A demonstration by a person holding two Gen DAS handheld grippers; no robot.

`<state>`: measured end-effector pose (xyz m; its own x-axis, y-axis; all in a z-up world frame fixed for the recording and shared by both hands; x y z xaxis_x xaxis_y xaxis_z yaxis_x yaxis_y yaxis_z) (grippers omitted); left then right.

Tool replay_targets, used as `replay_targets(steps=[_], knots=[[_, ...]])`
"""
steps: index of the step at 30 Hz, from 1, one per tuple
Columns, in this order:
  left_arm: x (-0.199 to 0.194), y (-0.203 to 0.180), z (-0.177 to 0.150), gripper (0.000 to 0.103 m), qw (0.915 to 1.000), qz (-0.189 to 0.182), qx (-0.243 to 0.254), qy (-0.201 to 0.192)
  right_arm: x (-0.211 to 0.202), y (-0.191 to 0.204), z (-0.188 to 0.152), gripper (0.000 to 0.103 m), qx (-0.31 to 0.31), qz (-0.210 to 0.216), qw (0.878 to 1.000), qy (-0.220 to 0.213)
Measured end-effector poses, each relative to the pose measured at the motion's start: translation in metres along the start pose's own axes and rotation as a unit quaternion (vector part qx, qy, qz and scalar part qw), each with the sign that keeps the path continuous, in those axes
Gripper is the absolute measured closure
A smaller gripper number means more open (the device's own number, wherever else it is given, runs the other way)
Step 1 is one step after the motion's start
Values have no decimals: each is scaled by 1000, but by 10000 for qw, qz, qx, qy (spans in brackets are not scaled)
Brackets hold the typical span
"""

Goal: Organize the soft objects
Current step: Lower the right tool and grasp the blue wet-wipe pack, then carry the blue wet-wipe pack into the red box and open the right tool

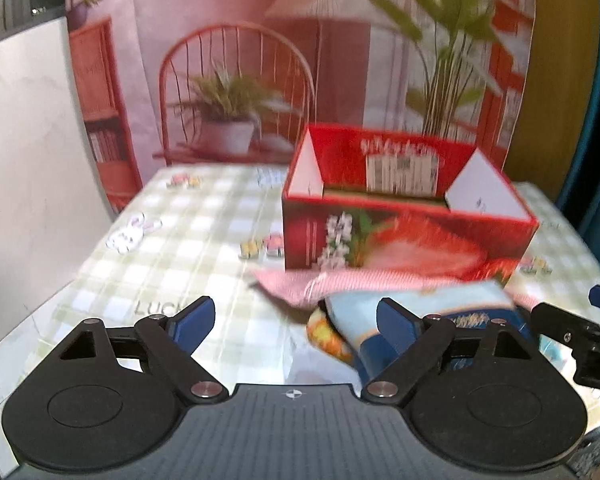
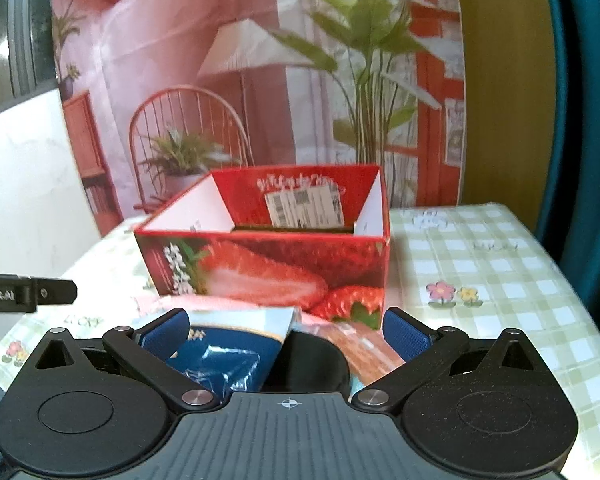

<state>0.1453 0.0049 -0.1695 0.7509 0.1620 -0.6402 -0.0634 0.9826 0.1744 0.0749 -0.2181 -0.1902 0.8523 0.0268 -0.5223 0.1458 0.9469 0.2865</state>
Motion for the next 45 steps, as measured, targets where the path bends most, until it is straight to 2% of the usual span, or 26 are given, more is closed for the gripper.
replay_targets(steps=[3,5,7,12,14,15,16,17,19,23,29,36,45], knots=[[13,-5,-11,17,9990,-370,-11,253,11,-2,-6,3,59,180,9996,210],[17,-9,-15,21,9971,-676,-68,340,17,2,-9,11,-49,281,9992,296],[19,-10,-18,21,9950,-916,-182,342,20,6,-12,16,-184,366,9985,363],[25,-20,-15,24,9916,-1212,-368,249,27,13,-16,34,-247,654,9959,568],[30,-28,-18,32,9893,-1366,-337,375,29,14,-19,45,-289,740,9947,652],[33,-32,-20,35,9881,-1432,-292,479,29,16,-21,47,-309,770,9943,676],[38,-38,-24,43,9864,-1506,-217,624,30,17,-22,52,-331,794,9938,698],[41,-43,-27,49,9847,-1573,-171,726,31,18,-23,53,-370,813,9933,727],[47,-49,-33,51,9811,-1730,-150,857,32,19,-26,54,-455,828,9926,760],[58,-52,-36,51,9750,-1944,-319,1029,37,19,-30,54,-532,796,9917,853],[69,-47,-39,50,9677,-2101,-671,1225,43,12,-34,52,-319,778,9919,953],[59,-53,-31,53,9682,-2234,-572,973,42,21,-33,61,-478,960,9900,913],[26,-48,6,53,9723,-2279,-517,104,19,34,3,65,-884,1097,9896,293]])
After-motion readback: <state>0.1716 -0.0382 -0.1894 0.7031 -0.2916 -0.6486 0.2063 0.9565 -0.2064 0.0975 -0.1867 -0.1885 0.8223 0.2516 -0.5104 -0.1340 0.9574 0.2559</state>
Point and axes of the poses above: each gripper's, at about its wrist camera, not at the fingertips, and x roughly the way its jaws point, y to its left, z to its top, the point moved 7 cm from there along x, roughly the way its jaws point, and after that the axes turned 12 degrees about z, right-handed, at the moved point
